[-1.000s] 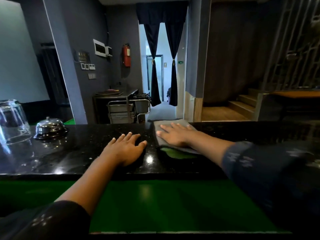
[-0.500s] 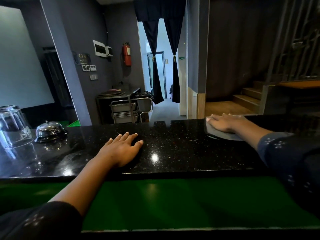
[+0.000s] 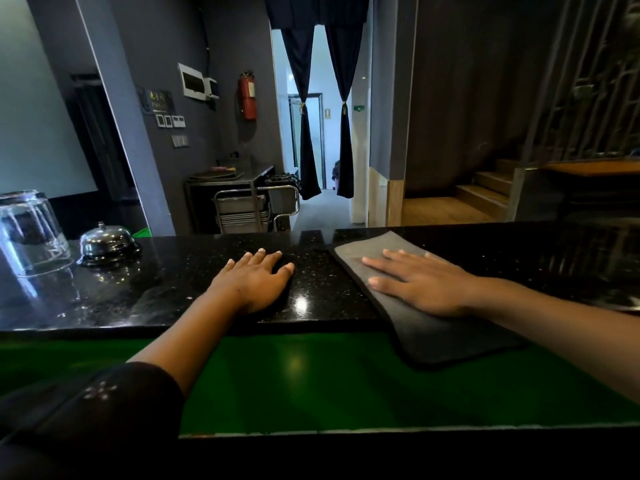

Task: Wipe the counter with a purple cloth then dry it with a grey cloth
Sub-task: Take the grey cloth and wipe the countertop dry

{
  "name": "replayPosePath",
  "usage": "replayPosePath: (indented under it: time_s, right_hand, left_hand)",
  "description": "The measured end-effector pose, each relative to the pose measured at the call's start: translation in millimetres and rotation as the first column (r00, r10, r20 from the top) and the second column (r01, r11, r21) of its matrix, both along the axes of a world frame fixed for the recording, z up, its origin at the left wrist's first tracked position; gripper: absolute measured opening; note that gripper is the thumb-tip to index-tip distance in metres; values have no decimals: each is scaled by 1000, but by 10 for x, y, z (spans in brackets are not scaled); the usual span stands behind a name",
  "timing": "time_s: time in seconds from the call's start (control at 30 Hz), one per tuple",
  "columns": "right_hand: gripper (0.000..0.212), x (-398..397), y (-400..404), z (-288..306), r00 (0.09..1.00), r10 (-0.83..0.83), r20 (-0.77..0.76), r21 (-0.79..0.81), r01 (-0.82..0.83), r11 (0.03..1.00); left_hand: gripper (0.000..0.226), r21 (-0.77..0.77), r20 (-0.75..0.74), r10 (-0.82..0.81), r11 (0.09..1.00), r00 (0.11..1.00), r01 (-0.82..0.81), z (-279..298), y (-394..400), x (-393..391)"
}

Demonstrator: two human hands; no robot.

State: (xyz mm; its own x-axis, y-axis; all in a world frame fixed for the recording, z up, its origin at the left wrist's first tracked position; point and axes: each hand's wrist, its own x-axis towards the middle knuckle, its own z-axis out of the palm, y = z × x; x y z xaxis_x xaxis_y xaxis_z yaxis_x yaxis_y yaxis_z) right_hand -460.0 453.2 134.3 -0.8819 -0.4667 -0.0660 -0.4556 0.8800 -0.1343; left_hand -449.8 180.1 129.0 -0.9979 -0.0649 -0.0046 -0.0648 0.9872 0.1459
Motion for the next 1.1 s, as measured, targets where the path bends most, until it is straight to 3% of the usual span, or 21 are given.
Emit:
replayPosePath:
  time_s: [0.3,0.4,0.57,0.7,0.8,1.1]
  right_hand:
    - [70,-448,-854,41,955,-294,-31,-8,294,956]
    - [71,-253,-1045,16,966,-258,-20,-21,258,966]
    - [66,-16,-542,9,986,-162,-33,-15,162,987]
    - [68,43,99,21,923,-380,-52,-9,380,925]
    - [69,118,152,37,886,-462,-44,-1,462,887]
    - [62,694,129,-46,938,-341,-57,35,343,939]
  left_hand:
    - [62,22,-3,1,1000,1000,-1,8,4,13]
    - [62,22,8,-11,1000,1000,11,19,-1,3]
    - [64,20,-25,-15,1000,1000,16,7,-31,21]
    - [64,19,-31,-25,1000,999,25,2,-34,26]
    - [65,14,-24,-21,1000,999,22,1,-24,12]
    - [64,32,-30,-30,999,999,31,8,-21,57]
